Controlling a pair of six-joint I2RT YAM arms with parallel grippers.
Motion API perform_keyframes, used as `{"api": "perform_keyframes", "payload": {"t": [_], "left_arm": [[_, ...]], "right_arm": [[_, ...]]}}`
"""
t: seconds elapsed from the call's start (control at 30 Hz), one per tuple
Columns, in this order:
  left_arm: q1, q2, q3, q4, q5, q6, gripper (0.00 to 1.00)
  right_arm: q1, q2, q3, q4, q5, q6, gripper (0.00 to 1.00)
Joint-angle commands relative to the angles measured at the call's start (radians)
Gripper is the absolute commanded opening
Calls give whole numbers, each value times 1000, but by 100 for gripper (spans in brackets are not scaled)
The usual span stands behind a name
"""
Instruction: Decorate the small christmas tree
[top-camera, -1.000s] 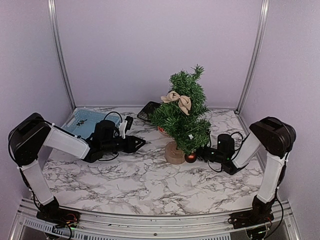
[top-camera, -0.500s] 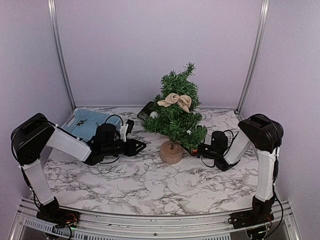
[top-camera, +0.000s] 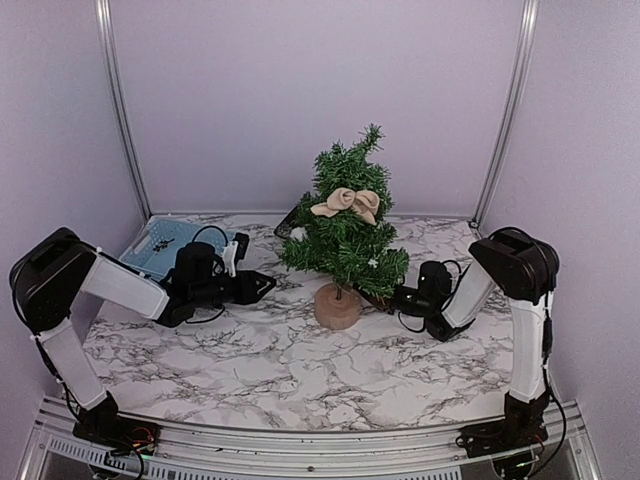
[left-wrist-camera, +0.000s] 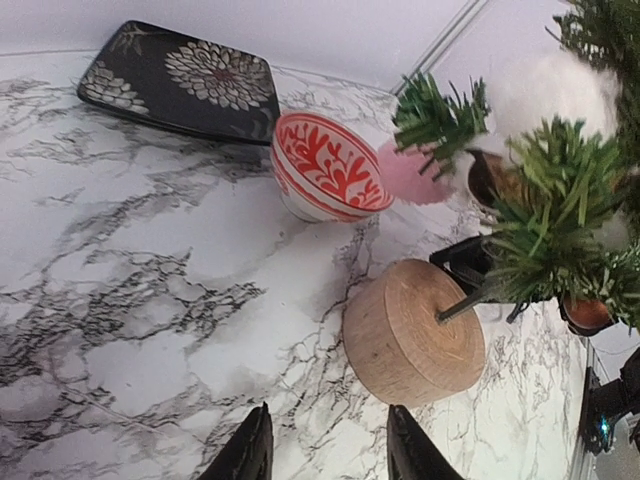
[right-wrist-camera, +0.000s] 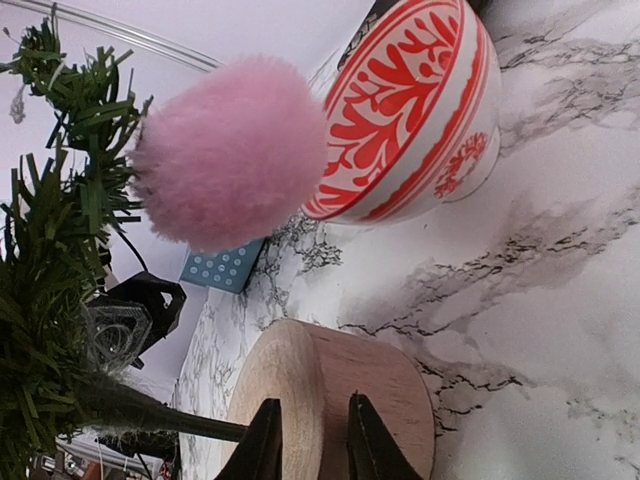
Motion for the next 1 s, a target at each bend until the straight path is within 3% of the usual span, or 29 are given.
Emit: {"api": "perform_keyframes", "payload": {"t": [0.0, 0.13, 0.33, 0.47, 0.63, 0.77, 0.97], "left_arm": [[73, -86, -18, -31, -24, -7, 40], [134, -150, -4, -113, -35, 20, 45], [288, -208, 115, -389, -141, 58, 48], [406, -184, 228, -574, -236, 85, 51], [453, -37, 459, -842, -455, 260, 52], [503, 102, 565, -898, -411, 279, 49], [547, 203, 614, -829, -227, 220, 44]], "right_arm": [[-26, -77, -30, -33, 18, -55, 24], [-61, -135, -72, -78, 38, -88, 28], [-111, -231, -109, -177, 47, -148, 31], [-125, -300, -115, -309, 74, -220, 32], [-139, -392, -130, -426, 111, -283, 32], [-151, -451, -147, -486, 123, -319, 32], [-173, -538, -172, -568, 129, -367, 33]]}}
